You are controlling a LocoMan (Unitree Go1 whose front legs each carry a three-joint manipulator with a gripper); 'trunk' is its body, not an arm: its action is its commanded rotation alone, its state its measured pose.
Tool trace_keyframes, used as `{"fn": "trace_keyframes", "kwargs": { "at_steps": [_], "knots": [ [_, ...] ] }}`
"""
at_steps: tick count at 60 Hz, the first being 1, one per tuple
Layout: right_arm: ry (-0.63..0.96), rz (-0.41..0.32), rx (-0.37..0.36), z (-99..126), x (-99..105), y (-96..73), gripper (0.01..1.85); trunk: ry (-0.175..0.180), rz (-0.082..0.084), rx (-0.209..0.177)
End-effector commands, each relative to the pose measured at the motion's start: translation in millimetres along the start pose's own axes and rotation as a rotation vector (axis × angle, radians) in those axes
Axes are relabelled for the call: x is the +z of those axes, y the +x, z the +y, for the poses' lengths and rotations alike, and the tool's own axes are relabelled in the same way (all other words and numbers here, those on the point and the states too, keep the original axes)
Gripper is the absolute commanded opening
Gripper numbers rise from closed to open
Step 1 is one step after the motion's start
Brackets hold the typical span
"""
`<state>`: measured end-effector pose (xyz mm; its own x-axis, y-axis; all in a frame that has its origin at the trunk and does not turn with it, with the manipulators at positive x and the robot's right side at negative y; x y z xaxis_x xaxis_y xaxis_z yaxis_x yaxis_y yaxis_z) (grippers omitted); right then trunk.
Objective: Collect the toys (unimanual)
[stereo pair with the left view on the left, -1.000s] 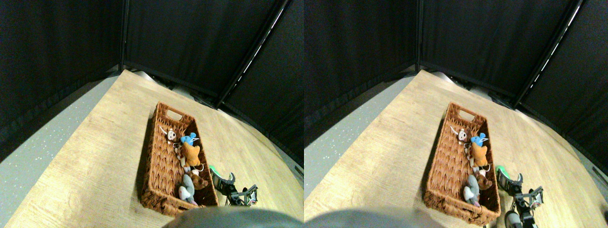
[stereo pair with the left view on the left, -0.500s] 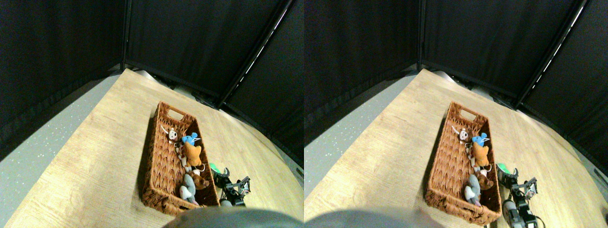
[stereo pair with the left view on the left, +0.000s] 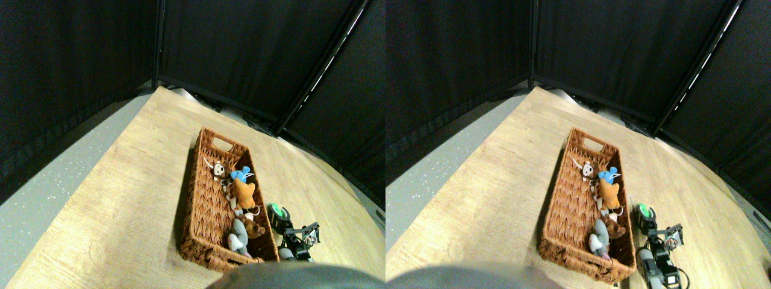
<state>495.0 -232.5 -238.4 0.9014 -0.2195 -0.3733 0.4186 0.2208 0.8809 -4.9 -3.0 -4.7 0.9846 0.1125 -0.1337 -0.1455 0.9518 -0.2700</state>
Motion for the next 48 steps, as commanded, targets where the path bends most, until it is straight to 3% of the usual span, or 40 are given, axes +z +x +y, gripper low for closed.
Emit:
{"fn": "trace_keyframes", "kwargs": {
  "at_steps": [1, 6, 8, 16, 26, 48],
  "knots": [
    [-0.008, -0.025, 0.06, 15.5, 2.0, -3.7, 0.06, -0.009, 0.013, 0.01],
    [-0.014, -0.011, 0.108, 25.3, 5.3, -4.8, 0.06, -0.005, 0.007, 0.004],
    [-0.062, -0.041, 0.134, 32.2, 6.3, -7.9, 0.06, -0.005, 0.005, 0.002],
    [-0.075, 0.038, 0.202, 57.0, 7.6, -12.2, 0.06, -0.012, -0.008, 0.001],
    [-0.125, 0.092, 0.283, 95.9, -8.5, -21.0, 0.06, -0.028, -0.026, 0.005],
    [-0.213, 0.11, 0.313, 143.3, -33.1, -28.5, 0.06, -0.081, -0.049, 0.037]
  ]
}}
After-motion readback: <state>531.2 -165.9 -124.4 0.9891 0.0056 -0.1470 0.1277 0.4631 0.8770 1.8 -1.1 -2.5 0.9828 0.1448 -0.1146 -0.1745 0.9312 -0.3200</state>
